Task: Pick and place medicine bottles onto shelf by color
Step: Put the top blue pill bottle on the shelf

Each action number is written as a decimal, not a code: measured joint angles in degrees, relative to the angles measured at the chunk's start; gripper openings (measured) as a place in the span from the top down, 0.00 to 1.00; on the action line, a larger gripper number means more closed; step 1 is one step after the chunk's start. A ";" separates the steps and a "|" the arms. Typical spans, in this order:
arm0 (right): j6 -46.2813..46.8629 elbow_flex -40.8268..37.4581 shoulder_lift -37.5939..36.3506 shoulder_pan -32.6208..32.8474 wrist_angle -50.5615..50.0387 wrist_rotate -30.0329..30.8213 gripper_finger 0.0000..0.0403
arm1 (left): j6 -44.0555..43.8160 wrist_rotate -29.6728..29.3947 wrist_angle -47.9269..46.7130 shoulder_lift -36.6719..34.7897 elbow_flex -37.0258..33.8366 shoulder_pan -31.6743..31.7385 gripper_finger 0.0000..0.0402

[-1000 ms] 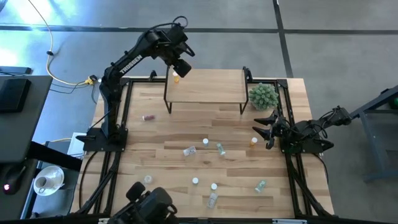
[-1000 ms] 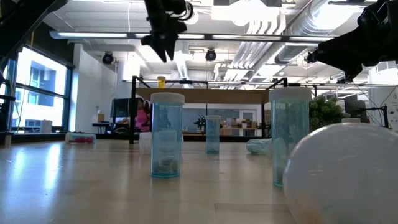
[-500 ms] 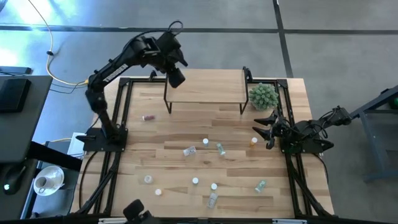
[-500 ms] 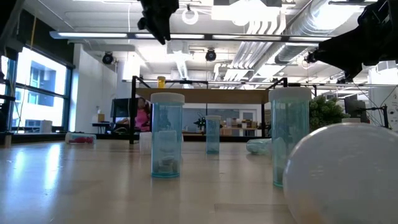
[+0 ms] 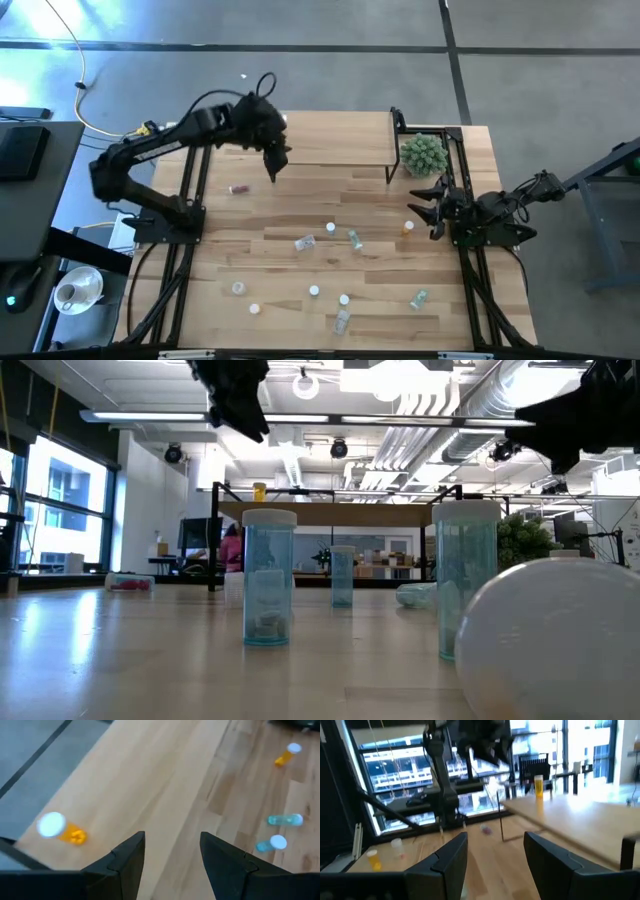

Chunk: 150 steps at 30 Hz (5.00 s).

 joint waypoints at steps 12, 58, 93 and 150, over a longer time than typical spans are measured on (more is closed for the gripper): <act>-8.39 0.61 0.05 0.00 8.21 -3.04 0.51 | -4.62 2.36 30.14 -13.99 -27.09 -8.86 0.55; 9.53 29.40 68.01 -8.90 0.51 -12.46 0.44 | -8.05 1.70 61.39 -20.65 -45.37 -18.55 0.55; 4.28 29.39 101.59 -12.45 43.25 -17.65 0.44 | -8.04 1.70 61.41 -20.63 -45.34 -18.55 0.55; -11.21 36.83 72.89 -22.82 22.72 -14.39 0.73 | -7.54 1.70 61.34 -20.61 -45.32 -18.58 0.55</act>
